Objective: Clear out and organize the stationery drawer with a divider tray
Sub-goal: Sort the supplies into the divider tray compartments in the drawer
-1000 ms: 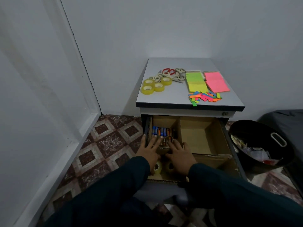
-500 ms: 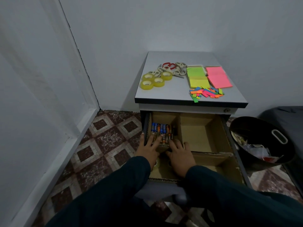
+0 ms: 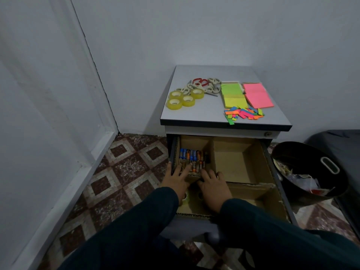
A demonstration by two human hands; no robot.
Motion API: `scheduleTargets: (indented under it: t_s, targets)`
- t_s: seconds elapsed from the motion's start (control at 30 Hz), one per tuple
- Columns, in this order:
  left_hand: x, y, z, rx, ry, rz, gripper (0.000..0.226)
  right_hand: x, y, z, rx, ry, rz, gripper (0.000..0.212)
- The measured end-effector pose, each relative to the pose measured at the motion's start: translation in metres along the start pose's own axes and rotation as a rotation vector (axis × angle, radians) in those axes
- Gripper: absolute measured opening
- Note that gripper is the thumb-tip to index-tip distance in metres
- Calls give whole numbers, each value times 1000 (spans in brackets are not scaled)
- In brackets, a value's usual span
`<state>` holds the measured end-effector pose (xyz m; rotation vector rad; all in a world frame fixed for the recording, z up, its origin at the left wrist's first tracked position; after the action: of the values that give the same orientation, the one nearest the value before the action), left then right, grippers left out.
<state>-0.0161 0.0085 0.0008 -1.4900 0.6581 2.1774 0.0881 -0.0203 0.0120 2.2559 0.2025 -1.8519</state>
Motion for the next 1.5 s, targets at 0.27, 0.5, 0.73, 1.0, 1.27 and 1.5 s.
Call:
scheduleTargets:
  t_s: [0.27,0.5,0.73,1.0,1.27,1.5]
  targets:
    - [-4,7,8,-16,178,-46,65,-10,5,-8,6,-123,-48,59]
    - [-25,20,31,-66,346,-228,51,-34,6,-38,36,-277,-100,57]
    - [-63,13,56,-86,389,-395,46,-72,-15,-57,123,-409,-227,41]
    - [-98,-9,89,-118,385,-534,35,-110,-48,-68,169,-559,-363,35]
    - [-122,-44,128,-286,395,-602,36,-131,-98,-77,172,-657,-463,38]
    - [-117,-75,153,-458,411,-476,52,-136,-141,-83,169,-626,-413,48]
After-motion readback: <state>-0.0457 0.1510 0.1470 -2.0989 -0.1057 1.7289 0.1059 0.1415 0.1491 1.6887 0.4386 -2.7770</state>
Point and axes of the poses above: each hand's wrist, its own y-axis away from the middle knuckle, its own x-axis out of the palm, z = x × y, the point moved 5 cm from there along -y, towards the middle knuckle, and after that the axes turned 11 degrees about -z, right-handed, at the moved point
